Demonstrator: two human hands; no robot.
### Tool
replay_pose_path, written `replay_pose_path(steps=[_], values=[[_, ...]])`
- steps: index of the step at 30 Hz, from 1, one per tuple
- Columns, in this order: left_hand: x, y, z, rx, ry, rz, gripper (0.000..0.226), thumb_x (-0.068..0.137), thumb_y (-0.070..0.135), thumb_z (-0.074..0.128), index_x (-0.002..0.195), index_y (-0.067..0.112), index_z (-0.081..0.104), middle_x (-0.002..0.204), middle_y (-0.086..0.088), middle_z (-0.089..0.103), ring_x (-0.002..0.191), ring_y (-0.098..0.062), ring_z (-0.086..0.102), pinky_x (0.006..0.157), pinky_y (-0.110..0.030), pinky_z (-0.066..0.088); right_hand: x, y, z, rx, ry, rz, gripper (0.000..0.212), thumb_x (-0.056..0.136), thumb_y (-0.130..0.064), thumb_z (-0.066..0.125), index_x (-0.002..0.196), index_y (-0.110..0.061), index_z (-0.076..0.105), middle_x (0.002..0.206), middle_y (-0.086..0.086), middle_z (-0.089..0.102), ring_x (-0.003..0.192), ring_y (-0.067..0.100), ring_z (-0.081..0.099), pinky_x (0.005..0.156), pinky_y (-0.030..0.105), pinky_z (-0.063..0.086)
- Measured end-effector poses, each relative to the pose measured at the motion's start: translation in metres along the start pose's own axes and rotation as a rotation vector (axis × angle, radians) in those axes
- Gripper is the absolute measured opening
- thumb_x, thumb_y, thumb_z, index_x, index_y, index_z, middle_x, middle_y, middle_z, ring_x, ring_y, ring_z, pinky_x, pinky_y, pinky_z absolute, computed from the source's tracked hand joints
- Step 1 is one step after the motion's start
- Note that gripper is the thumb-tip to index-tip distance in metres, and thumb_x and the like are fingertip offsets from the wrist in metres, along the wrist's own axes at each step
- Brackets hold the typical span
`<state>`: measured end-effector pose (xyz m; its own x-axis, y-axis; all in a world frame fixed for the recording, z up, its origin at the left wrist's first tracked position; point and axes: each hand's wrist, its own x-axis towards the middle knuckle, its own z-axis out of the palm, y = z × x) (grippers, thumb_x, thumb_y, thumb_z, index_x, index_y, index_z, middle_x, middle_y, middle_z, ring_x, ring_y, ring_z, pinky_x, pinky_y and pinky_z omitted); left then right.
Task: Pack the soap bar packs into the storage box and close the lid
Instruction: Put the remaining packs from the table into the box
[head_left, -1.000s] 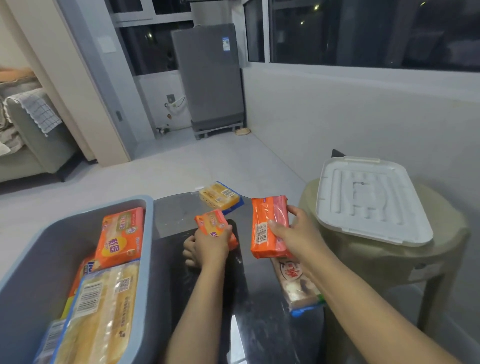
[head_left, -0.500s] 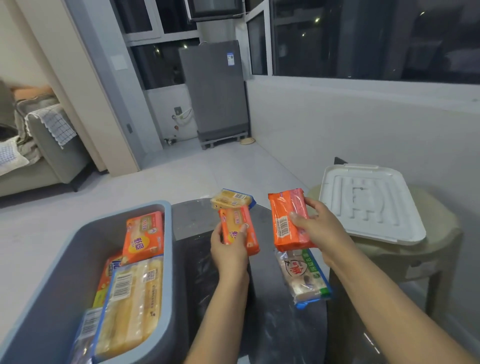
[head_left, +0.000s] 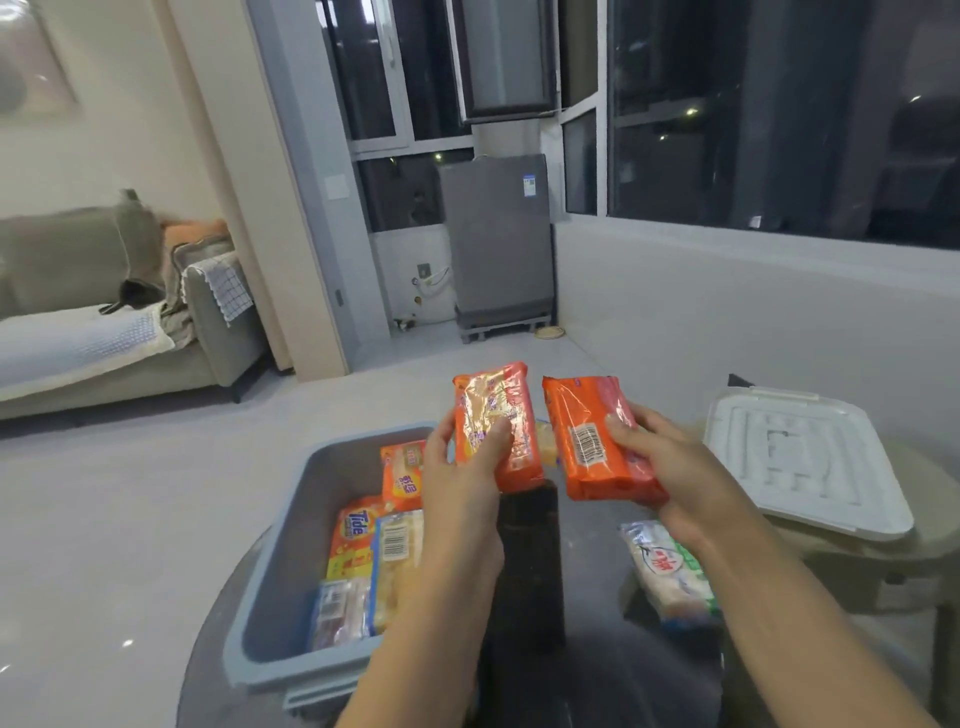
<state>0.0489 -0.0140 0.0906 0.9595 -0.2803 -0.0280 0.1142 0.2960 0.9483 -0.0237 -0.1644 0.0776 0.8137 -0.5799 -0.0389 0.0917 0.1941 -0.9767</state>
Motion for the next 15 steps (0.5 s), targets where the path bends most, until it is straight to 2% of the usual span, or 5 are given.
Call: replay_pose_path(steps=[4, 6, 8, 12, 15], values=[[0.001, 0.025, -0.048, 0.107, 0.086, 0.067, 0.059, 0.083, 0.027, 0.069, 0.135, 0.03, 0.041, 0.125, -0.001, 0.058, 0.102, -0.023, 0.064, 0.086, -0.043, 0.055, -0.004, 0.004, 0.046, -0.01, -0.104, 0.026, 0.046, 0.086, -0.026, 0.061, 0.129, -0.023, 0.046, 0.107, 0.004, 0.067, 0.089, 0.022, 0.068, 0.064, 0.03, 0.056], [0.003, 0.031, -0.071, 0.166, 0.131, 0.062, 0.057, 0.083, 0.028, 0.069, 0.134, 0.029, 0.042, 0.125, -0.002, 0.06, 0.101, -0.025, 0.065, 0.089, -0.05, 0.053, -0.004, 0.008, 0.069, -0.019, -0.146, 0.04, 0.043, 0.085, -0.026, 0.062, 0.125, -0.023, 0.047, 0.103, 0.003, 0.068, 0.082, 0.019, 0.071, 0.055, 0.025, 0.056], [0.008, 0.033, -0.091, 0.169, 0.154, 0.035, 0.054, 0.084, 0.025, 0.069, 0.132, 0.026, 0.044, 0.12, -0.004, 0.062, 0.098, -0.026, 0.067, 0.087, -0.05, 0.055, -0.003, 0.013, 0.091, -0.013, -0.181, 0.055, 0.041, 0.085, -0.024, 0.063, 0.123, -0.021, 0.049, 0.097, 0.002, 0.07, 0.073, 0.016, 0.073, 0.05, 0.023, 0.055], [0.022, 0.029, -0.12, 0.108, 0.191, -0.051, 0.048, 0.083, 0.014, 0.069, 0.126, 0.018, 0.048, 0.102, -0.003, 0.065, 0.087, -0.024, 0.069, 0.077, -0.044, 0.058, 0.001, 0.022, 0.126, -0.037, -0.203, 0.07, 0.046, 0.084, -0.022, 0.065, 0.127, -0.019, 0.049, 0.097, 0.002, 0.07, 0.07, 0.016, 0.073, 0.052, 0.026, 0.055], [0.029, 0.024, -0.133, 0.055, 0.209, -0.128, 0.046, 0.083, 0.005, 0.067, 0.125, 0.013, 0.049, 0.104, -0.01, 0.066, 0.081, -0.025, 0.069, 0.06, -0.036, 0.057, 0.008, 0.03, 0.144, -0.071, -0.185, 0.065, 0.048, 0.085, -0.022, 0.065, 0.129, -0.02, 0.047, 0.099, 0.004, 0.07, 0.073, 0.019, 0.073, 0.057, 0.029, 0.056]])
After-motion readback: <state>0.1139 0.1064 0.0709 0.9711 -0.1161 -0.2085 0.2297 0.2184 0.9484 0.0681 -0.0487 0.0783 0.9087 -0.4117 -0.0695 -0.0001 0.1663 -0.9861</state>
